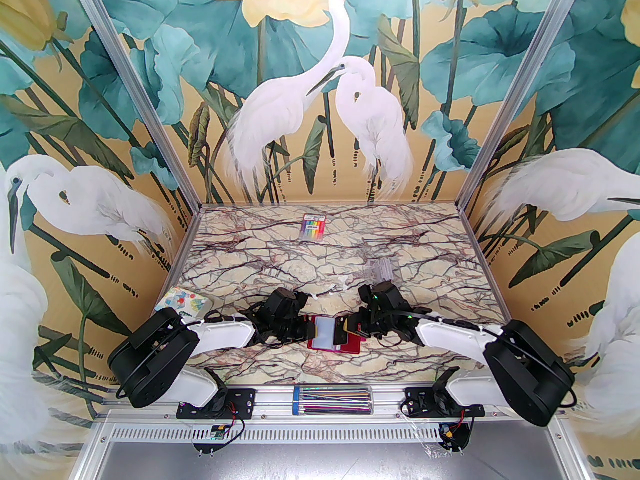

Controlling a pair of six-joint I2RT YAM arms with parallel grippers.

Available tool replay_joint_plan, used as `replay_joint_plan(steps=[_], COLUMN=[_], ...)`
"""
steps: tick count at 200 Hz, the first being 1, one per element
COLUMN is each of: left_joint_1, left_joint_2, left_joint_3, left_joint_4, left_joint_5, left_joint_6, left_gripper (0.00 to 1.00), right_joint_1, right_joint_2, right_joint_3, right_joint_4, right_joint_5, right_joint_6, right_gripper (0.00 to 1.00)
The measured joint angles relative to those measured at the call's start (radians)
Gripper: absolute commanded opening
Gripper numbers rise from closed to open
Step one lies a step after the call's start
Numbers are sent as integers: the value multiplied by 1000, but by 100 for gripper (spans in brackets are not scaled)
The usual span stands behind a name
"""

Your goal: Put the credit cards into the card holder

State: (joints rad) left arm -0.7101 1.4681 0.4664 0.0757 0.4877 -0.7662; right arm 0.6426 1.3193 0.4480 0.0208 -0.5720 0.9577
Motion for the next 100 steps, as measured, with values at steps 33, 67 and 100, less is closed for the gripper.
replay_joint_plan(steps=[33,67,100], left_joint_1=[0,0,0], left_joint_2=[6,6,6], left_joint_3=[0,0,0], left_joint_4=[3,3,3], left_joint_5=[0,0,0], left_joint_6=[0,0,0], left_gripper=[1,1,1], right_joint_1=[3,6,13], right_joint_2=[-8,11,33], right_joint_3=[-14,-23,-24], right_joint_4=[6,42,68], right_joint_5=[0,-1,-1], right_joint_6=[11,23,35], right_gripper=[0,0,0])
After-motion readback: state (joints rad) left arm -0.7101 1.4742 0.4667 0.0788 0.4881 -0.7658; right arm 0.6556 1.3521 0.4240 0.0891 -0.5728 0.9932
